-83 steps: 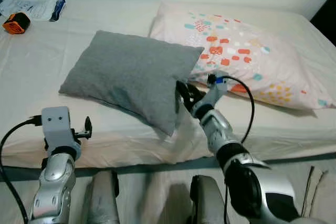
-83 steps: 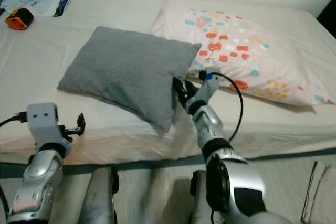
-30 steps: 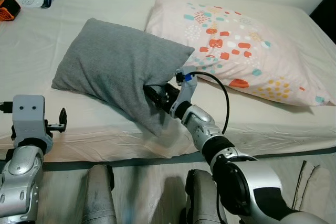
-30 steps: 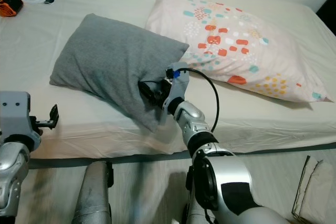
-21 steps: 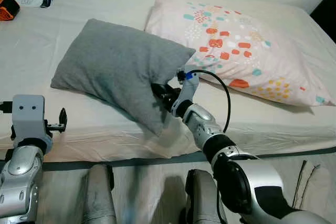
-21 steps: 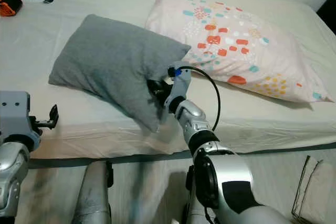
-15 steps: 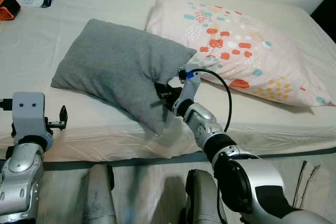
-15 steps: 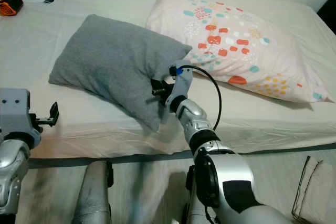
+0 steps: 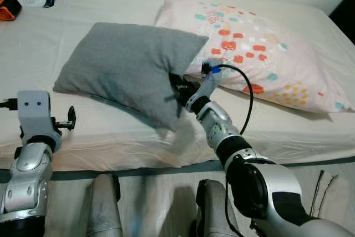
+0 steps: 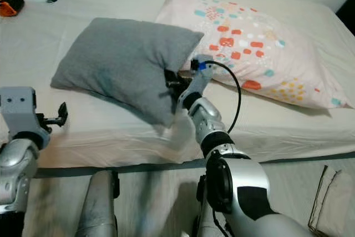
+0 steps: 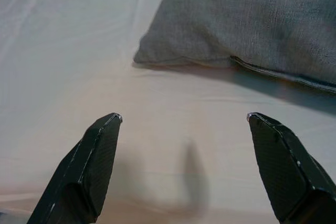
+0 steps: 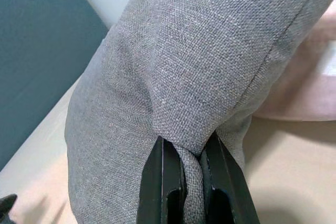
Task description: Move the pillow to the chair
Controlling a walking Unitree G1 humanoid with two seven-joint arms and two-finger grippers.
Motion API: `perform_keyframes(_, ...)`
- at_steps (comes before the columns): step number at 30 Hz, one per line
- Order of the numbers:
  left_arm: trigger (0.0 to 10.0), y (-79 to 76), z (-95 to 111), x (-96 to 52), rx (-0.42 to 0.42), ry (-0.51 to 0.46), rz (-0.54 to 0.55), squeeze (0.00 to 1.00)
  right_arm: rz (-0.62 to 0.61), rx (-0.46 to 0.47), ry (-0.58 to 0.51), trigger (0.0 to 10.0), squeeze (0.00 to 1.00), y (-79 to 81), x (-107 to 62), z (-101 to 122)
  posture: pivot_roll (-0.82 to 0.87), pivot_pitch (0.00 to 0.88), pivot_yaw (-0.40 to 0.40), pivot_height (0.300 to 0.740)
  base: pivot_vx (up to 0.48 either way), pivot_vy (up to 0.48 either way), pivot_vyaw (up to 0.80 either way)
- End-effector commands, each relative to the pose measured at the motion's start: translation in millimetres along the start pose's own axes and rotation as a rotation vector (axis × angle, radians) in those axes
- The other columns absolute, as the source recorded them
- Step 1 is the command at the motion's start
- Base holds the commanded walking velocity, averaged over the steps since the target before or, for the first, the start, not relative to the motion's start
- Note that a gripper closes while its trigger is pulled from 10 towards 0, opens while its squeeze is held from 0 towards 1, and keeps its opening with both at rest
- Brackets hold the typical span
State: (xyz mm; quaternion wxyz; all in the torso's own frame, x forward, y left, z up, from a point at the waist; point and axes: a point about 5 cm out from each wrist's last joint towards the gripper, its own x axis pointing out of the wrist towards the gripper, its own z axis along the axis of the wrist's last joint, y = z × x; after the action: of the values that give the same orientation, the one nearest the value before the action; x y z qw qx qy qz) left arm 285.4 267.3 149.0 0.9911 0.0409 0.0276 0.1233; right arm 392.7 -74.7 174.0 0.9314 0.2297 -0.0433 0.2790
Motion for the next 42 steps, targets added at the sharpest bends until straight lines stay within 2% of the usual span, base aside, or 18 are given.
perform_keyframes(1,10.0,-20.5,-9,6.5,-0.13,0.029,-0.064,0.0,-0.044,0.001,-0.131,0.0,0.0,-15.4,-8.8,19,0.16,0.131,-0.133,0.561,0.0,0.0,0.0)
perform_keyframes(3,10.0,-20.5,-9,6.5,-0.13,0.029,-0.064,0.0,-0.044,0.001,-0.131,0.0,0.0,-15.4,-8.8,19,0.16,0.131,-0.133,0.561,0.0,0.0,0.0)
perform_keyframes(4,10.0,-40.3,-10,13.6,-0.241,0.048,-0.125,0.0,-0.078,0.035,-0.176,0.0,0.0,-26.3,-19.2,21,0.13,0.116,-0.131,0.561,0.0,0.0,0.0)
perform_keyframes(8,10.0,-40.3,-10,13.6,-0.241,0.048,-0.125,0.0,-0.078,0.035,-0.176,0.0,0.0,-26.3,-19.2,21,0.13,0.116,-0.131,0.561,0.0,0.0,0.0)
perform_keyframes(13,10.0,-85.8,-16,28.3,-0.568,0.154,-0.251,0.0,-0.092,0.076,-0.185,0.0,0.0,-41.7,-69.2,0,0.09,0.088,-0.111,0.561,0.0,0.0,0.0)
perform_keyframes(15,10.0,-85.8,-16,28.3,-0.568,0.154,-0.251,0.0,-0.092,0.076,-0.185,0.0,0.0,-41.7,-69.2,0,0.09,0.088,-0.111,0.561,0.0,0.0,0.0)
perform_keyframes(17,10.0,-96.6,-21,28.4,-0.684,0.194,-0.292,0.0,-0.1,0.085,-0.165,0.0,0.0,-41.2,-82.8,-11,0.09,0.087,-0.105,0.561,0.0,0.0,0.0)
perform_keyframes(18,10.0,-104.4,-28,28.4,-0.852,0.224,-0.312,0.0,-0.105,0.088,-0.153,0.0,0.0,-41.2,-89.6,-17,0.08,0.087,-0.104,0.561,0.0,0.0,0.0)
perform_keyframes(19,10.0,-104.4,-28,28.4,-0.852,0.224,-0.312,0.0,-0.105,0.088,-0.153,0.0,0.0,-41.2,-89.6,-17,0.08,0.087,-0.104,0.561,0.0,0.0,0.0)
perform_keyframes(20,10.0,-109.3,-33,27.9,-0.986,0.236,-0.318,0.79,-0.108,0.087,-0.147,0.0,0.0,-41.7,-91.9,-21,0.08,0.084,-0.106,0.561,0.0,0.0,0.0)
perform_keyframes(21,10.0,-112.0,-38,28.1,-1.133,0.233,-0.309,1.0,-0.111,0.084,-0.146,0.0,0.0,-42.6,-90.9,-21,0.08,0.083,-0.108,0.561,0.0,0.0,0.0)
perform_keyframes(24,10.0,-112.0,-38,28.1,-1.133,0.233,-0.309,1.0,-0.111,0.084,-0.146,0.0,0.0,-42.6,-90.9,-21,0.08,0.083,-0.108,0.561,0.0,0.0,0.0)
perform_keyframes(26,10.0,-113.3,-42,28.8,-1.396,0.194,-0.291,1.0,-0.104,0.077,-0.143,0.0,0.0,-42.1,-88.5,-18,0.08,0.086,-0.109,0.561,0.0,0.0,0.0)
perform_keyframes(29,10.0,-108.9,-39,29.8,-1.584,0.109,-0.283,1.0,-0.093,0.079,-0.131,0.0,0.0,-40.1,-89.6,-16,0.08,0.087,-0.11,0.561,0.0,0.0,0.0)
perform_keyframes(35,10.0,-106.3,-22,32.2,-1.733,-0.036,-0.321,1.0,-0.082,0.082,-0.095,0.0,0.0,-35.9,-95.2,-17,0.08,0.091,-0.113,0.561,0.0,0.0,0.0)
perform_keyframes(40,10.0,-114.0,-9,34.0,-1.739,-0.074,-0.378,0.93,-0.073,0.086,-0.079,0.0,0.0,-35.2,-95.7,-21,0.08,0.091,-0.113,0.561,0.0,0.0,0.0)
perform_keyframes(41,10.0,-124.9,-4,33.7,-1.689,-0.047,-0.448,0.0,-0.064,0.085,-0.069,0.0,0.0,-34.8,-95.6,-23,0.09,0.091,-0.115,0.561,0.0,0.0,0.0)
perform_keyframes(42,10.0,-124.9,-4,33.7,-1.689,-0.047,-0.448,0.0,-0.064,0.085,-0.069,0.0,0.0,-34.8,-95.6,-23,0.09,0.091,-0.115,0.561,0.0,0.0,0.0)
